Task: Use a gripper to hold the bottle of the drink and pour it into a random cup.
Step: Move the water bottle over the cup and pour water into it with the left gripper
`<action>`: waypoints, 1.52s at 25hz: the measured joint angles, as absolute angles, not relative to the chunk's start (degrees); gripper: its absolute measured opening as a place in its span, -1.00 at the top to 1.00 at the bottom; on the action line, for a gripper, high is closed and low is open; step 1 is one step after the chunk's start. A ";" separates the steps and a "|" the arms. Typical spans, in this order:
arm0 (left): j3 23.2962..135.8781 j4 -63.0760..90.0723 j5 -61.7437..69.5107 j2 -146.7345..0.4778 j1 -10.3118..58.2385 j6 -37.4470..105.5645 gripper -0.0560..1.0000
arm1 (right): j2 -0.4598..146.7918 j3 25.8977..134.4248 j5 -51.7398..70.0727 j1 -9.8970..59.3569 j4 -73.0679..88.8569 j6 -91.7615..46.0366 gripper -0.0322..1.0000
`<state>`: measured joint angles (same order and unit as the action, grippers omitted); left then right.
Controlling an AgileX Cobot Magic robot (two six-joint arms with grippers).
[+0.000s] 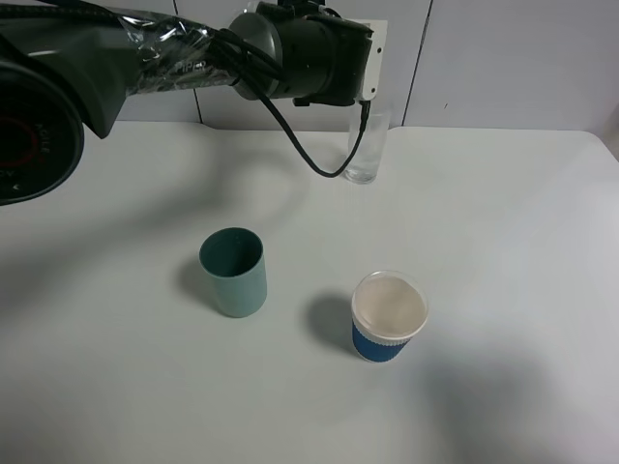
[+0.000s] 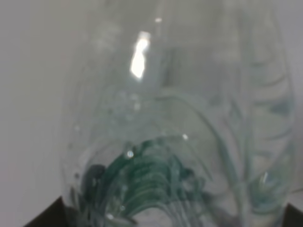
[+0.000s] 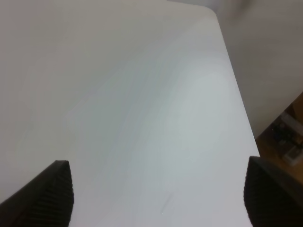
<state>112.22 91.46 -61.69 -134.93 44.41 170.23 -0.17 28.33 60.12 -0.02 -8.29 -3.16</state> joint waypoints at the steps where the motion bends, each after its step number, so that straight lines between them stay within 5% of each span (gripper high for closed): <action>1: 112.22 91.40 -61.68 -134.93 44.41 170.23 -0.05 | -0.17 28.33 60.12 -0.02 -8.29 -3.16 -0.50; 38: 112.22 87.10 -62.04 -134.93 44.41 170.33 -0.05 | -0.17 28.33 60.12 -0.02 -8.29 -3.16 -0.50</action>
<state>112.22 87.10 -62.04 -134.93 44.41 170.33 -0.17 28.33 60.12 -0.02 -8.29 -3.16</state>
